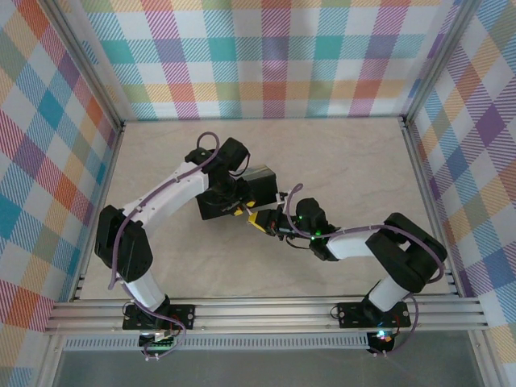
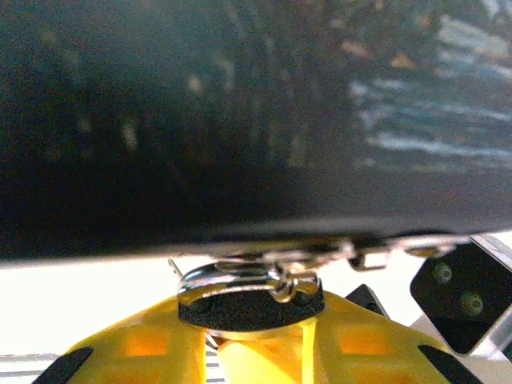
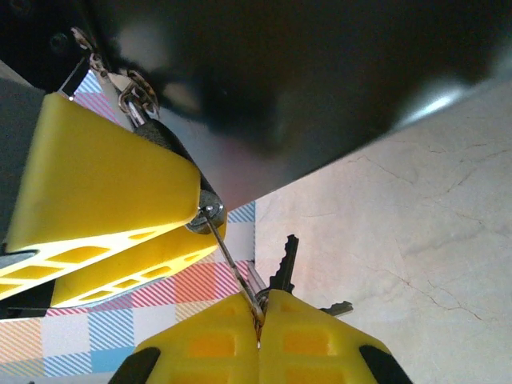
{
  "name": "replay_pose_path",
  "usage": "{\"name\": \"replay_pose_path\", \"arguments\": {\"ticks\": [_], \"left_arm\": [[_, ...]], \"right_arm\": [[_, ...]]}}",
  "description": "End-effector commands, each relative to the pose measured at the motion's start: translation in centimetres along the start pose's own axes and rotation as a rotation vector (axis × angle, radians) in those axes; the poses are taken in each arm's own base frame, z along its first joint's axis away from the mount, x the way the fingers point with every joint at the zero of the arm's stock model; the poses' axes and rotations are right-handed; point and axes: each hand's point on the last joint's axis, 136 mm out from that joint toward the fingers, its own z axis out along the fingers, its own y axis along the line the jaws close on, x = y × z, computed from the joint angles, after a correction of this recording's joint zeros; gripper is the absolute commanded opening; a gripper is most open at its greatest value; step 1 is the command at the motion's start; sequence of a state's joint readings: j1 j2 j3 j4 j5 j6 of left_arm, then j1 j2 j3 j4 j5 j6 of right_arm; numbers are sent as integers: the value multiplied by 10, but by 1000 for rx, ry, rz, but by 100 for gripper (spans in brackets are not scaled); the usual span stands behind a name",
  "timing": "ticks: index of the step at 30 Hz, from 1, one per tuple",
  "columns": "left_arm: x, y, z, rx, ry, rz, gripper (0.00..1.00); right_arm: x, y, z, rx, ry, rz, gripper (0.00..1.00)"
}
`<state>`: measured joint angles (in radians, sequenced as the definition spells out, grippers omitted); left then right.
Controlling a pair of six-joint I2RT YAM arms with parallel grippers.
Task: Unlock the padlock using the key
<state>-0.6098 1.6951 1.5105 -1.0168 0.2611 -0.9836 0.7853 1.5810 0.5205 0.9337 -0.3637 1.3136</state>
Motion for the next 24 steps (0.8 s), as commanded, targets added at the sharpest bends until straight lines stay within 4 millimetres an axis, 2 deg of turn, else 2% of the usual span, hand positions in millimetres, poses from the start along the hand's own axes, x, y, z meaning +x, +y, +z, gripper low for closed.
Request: {"name": "replay_pose_path", "arguments": {"ticks": [1,6,11,17,19,23,24], "left_arm": [[22,-3,-5,38,81,18,0],[21,-2,-4,37,78,10,0],[21,-5,-1,52,85,-8,0],[20,-4,-1,52,88,-15,0],[18,-3,-1,52,86,-16,0],[17,-2,-2,46,83,0,0],[17,0,-4,38,76,11,0]], "right_arm": [[-13,97,-5,-240,-57,-238,0],[-10,120,-11,-341,-57,-248,0],[-12,119,-12,-352,-98,-206,0],[-3,142,-9,-432,-72,-253,0],[-1,135,-9,-405,-72,-248,0],[-6,100,-4,-182,-86,-308,0],[-5,98,-2,-142,-71,-336,0]]}}
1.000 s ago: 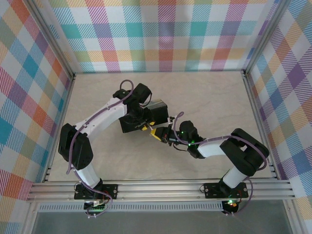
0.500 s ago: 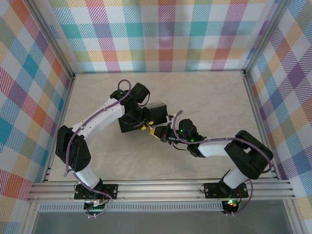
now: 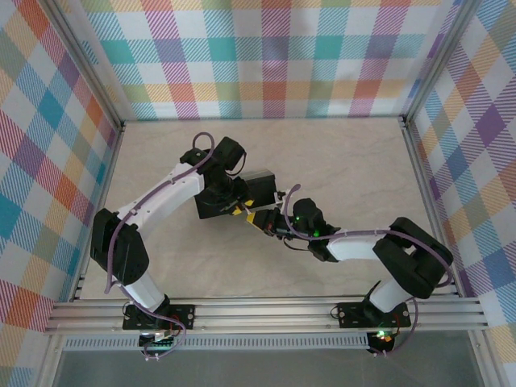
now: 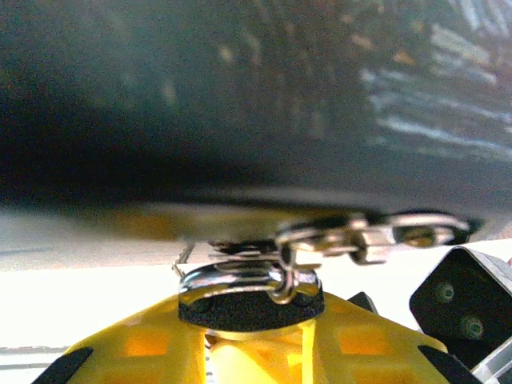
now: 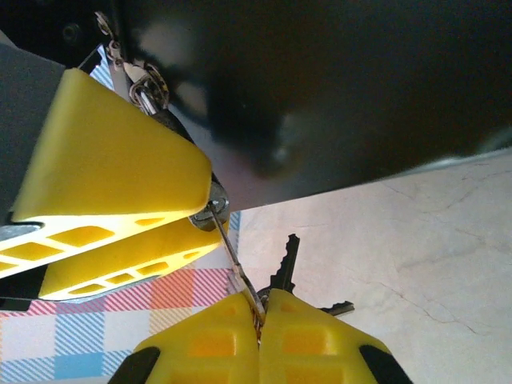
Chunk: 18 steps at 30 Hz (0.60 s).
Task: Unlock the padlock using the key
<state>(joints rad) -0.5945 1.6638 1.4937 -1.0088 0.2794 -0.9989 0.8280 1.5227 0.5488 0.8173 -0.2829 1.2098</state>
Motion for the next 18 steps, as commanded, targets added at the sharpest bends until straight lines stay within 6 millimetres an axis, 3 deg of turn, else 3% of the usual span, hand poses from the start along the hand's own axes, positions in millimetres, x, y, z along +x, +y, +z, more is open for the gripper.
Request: {"name": "replay_pose_path", "arguments": {"ticks": [1,8,14,18], "left_arm": [[16,1,3,-2,69,40,0],[19,0,4,13,80,52,0],[20,-1,2,22,89,63,0],[19,-2,3,36,94,40,0]], "right_arm": [[-17,90,-7,-173,-39,-258,0],[-15,113,-2,-268,19,-293,0],[-22,102,-1,-178,6,-330,0],[-26,109,-4,-196,-19,-350,0]]}}
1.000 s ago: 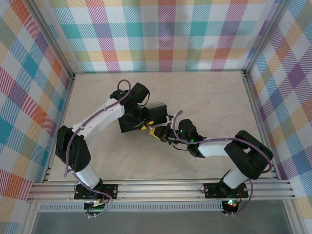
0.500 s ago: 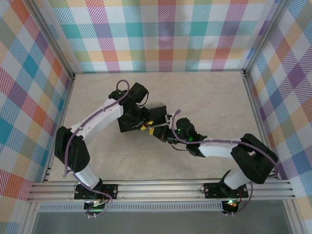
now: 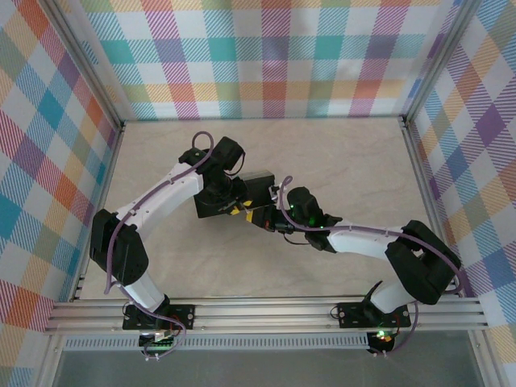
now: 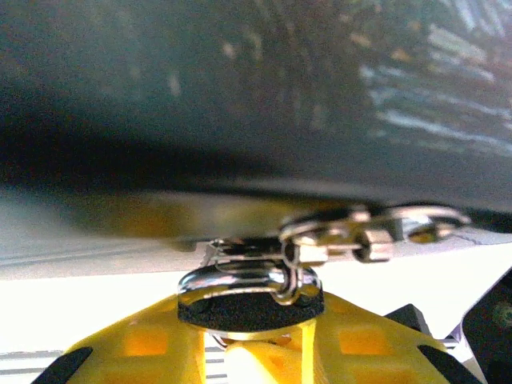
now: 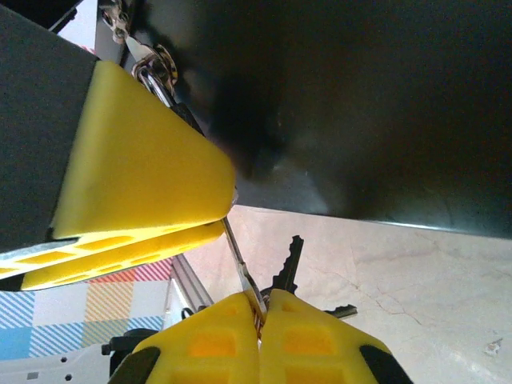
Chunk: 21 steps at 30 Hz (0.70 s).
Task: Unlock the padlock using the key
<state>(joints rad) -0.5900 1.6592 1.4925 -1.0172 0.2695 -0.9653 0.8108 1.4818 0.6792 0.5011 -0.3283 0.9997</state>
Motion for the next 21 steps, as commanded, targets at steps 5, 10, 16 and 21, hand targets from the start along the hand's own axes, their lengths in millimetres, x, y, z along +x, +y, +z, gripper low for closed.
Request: {"name": "replay_pose_path", "arguments": {"ticks": [5,10,16,21], "left_arm": [[21,-7,7,55,108,-5,0],[19,-5,4,45,93,-1,0],[19,-3,8,29,99,-4,0],[18,-3,7,26,97,-6,0]], "right_arm": [[-43,83,-12,-205,-165,-161,0],[-47,55,-14,-59,-199,-170,0],[-45,86,-13,-227,-219,-254,0],[-28,136,-10,-469,-88,-304,0]]}}
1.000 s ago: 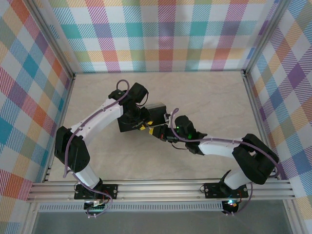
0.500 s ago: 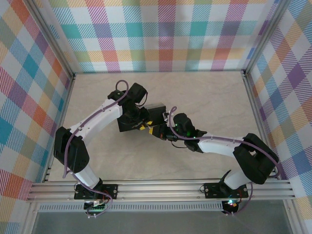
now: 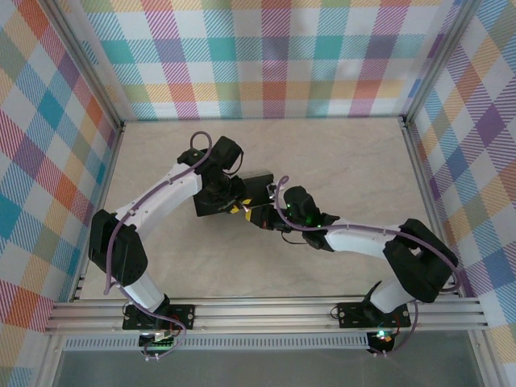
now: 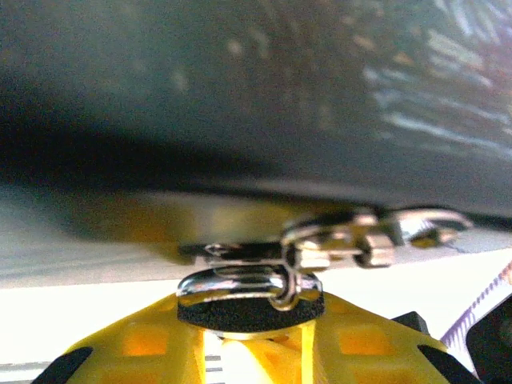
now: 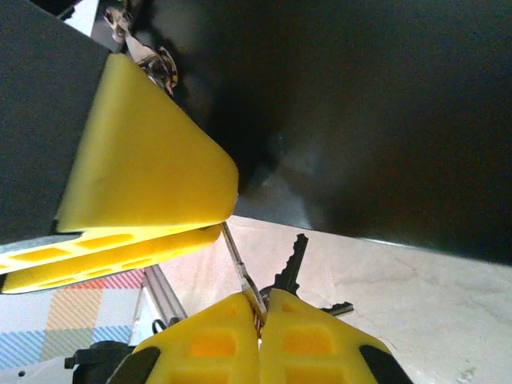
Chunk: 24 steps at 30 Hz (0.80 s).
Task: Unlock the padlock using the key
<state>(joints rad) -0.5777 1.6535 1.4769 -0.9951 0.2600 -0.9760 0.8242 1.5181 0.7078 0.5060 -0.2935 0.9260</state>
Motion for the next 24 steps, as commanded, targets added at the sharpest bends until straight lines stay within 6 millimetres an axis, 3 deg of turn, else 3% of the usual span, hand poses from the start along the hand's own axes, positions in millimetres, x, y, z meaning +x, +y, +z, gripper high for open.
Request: {"name": "replay_pose_path", "arguments": {"ticks": [1,7,12,18,24], "left_arm": [[25,-4,7,16,117,10,0],[24,-5,5,24,119,9,0],[22,-3,5,17,119,-1,0],[21,-7,6,24,127,-2,0],[22,-6,4,21,131,8,0]], "right_arm": [[-35,137,-22,-509,-94,-209,0],[-41,114,-17,-356,-123,-161,0],[-55,101,-33,-267,-232,-121,0],[-58,123,-31,-435,-216,-17,0],[-54,127,-21,-422,-191,-150,0]]}}
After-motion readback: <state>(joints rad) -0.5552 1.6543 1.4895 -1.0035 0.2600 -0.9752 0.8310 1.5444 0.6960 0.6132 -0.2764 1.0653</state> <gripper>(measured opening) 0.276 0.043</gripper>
